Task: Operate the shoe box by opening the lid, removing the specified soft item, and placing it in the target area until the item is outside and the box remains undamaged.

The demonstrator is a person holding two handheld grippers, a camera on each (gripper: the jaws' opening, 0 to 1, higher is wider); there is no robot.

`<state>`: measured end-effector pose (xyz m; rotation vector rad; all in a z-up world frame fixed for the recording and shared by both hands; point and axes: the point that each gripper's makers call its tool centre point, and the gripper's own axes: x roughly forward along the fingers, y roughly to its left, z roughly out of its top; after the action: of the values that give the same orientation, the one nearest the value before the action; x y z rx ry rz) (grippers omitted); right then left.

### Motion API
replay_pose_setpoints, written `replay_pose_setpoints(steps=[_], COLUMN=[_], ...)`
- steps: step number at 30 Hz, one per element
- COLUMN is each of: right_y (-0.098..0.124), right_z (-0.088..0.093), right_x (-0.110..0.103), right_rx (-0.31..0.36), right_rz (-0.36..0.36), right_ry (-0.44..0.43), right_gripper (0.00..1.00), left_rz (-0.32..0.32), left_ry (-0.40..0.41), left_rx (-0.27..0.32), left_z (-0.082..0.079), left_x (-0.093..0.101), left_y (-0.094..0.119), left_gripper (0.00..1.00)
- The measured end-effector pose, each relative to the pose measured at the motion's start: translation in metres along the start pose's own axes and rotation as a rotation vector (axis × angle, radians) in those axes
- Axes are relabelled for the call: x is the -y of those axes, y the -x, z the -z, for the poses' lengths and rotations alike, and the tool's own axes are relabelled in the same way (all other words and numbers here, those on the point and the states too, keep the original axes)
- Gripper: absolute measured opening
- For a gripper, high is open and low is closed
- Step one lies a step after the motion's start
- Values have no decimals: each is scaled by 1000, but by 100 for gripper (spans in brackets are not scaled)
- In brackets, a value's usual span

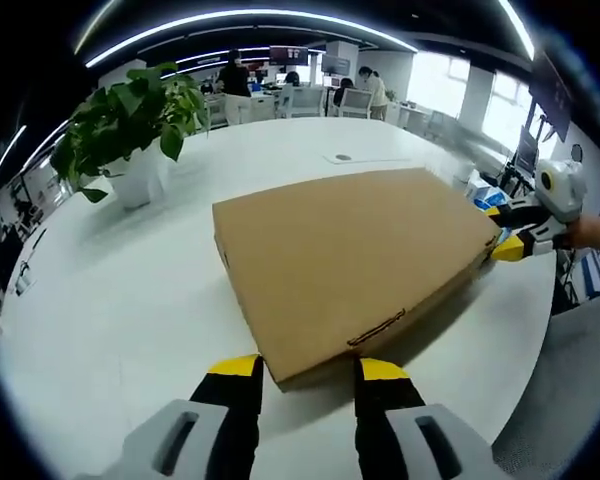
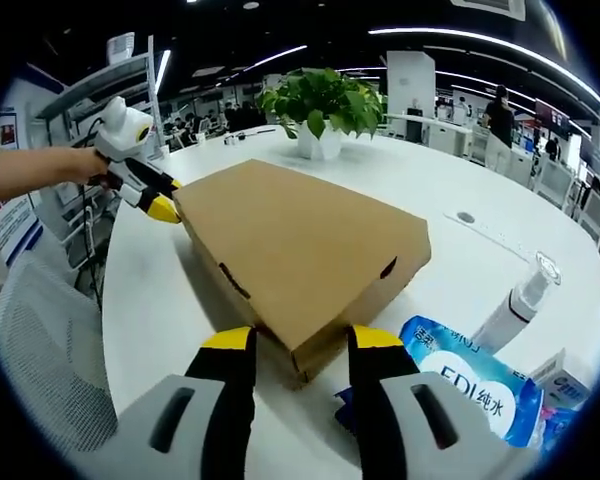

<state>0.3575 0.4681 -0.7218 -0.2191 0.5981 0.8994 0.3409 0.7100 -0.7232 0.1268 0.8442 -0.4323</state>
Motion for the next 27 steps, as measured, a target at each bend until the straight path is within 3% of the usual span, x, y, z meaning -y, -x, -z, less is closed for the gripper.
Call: replay_pose_setpoints(steps=[11,27], right_y=[15,77], right_z=[-10,4], right_x=[2,15], right_rx=[49,89], right_rz=[43,160], right_ry=[-16,-26], right_gripper=[41,54], left_rz=[-30,-32], left_ry=[-23,-6], left_rx=[34,160], left_z=[1,3], left_x=[3,28], left_y=[13,52], left_gripper=[47,61])
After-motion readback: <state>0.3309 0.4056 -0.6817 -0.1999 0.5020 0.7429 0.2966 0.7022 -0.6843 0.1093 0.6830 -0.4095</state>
